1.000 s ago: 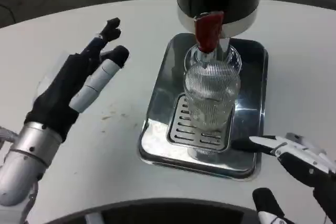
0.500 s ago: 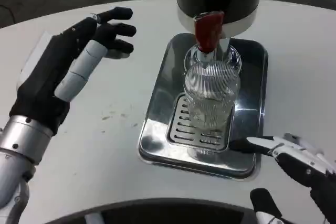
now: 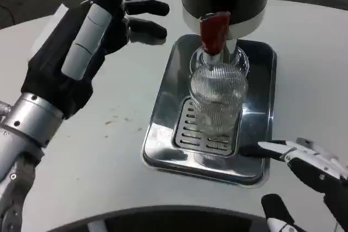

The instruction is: Grasp the cup under the faucet to collect the drink, then remove the cup.

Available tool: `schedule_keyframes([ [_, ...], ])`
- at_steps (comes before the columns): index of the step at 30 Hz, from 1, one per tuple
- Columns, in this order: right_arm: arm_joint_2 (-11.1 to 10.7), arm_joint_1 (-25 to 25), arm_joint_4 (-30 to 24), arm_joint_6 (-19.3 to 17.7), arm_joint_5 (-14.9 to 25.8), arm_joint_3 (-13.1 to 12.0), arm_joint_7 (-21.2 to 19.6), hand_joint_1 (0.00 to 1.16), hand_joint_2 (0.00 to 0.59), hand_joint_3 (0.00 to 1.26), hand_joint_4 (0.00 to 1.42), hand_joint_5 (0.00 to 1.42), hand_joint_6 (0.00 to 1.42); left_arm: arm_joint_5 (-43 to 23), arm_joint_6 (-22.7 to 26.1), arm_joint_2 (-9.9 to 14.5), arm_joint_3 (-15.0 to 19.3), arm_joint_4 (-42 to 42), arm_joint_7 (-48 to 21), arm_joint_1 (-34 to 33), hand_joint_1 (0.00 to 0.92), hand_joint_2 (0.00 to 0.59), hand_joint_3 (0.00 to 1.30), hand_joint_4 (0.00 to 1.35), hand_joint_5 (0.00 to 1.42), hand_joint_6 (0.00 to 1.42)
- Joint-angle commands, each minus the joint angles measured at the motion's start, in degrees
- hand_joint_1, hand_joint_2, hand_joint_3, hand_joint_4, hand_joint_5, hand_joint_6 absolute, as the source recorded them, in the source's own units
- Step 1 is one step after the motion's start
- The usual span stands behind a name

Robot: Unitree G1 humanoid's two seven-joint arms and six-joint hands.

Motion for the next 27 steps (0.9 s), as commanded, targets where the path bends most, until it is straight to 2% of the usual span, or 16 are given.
schedule_keyframes([
  [1, 0.23, 0.39, -0.73, -0.04, 0.39, -0.11, -0.74, 0.51, 0.565, 0.30, 0.25, 0.17, 0.06, -1.24, 1.71, 0.32, -0.62, 1.30, -1.01, -2.56, 0.096, 0.094, 0.44, 0.40, 0.52, 0.50],
  [9, 0.26, 0.65, -0.73, 0.15, 0.57, -0.21, -0.93, 0.51, 0.565, 0.30, 0.25, 0.18, 0.06, -0.63, 1.98, -0.06, -2.35, 2.99, -1.27, -6.24, 0.095, 0.093, 0.43, 0.39, 0.52, 0.50],
  [14, 0.14, 0.56, -0.73, 0.16, 0.97, -0.89, -1.22, 0.51, 0.565, 0.30, 0.25, 0.18, 0.06, -0.05, 1.90, -0.88, -4.61, 4.29, -1.60, -8.56, 0.095, 0.093, 0.43, 0.39, 0.52, 0.50],
  [27, -0.06, 0.78, -0.73, 0.36, 1.94, -1.80, -1.62, 0.51, 0.565, 0.30, 0.26, 0.18, 0.06, 1.37, 1.60, -3.37, -9.07, 6.17, -1.78, -10.13, 0.095, 0.093, 0.42, 0.37, 0.50, 0.49],
])
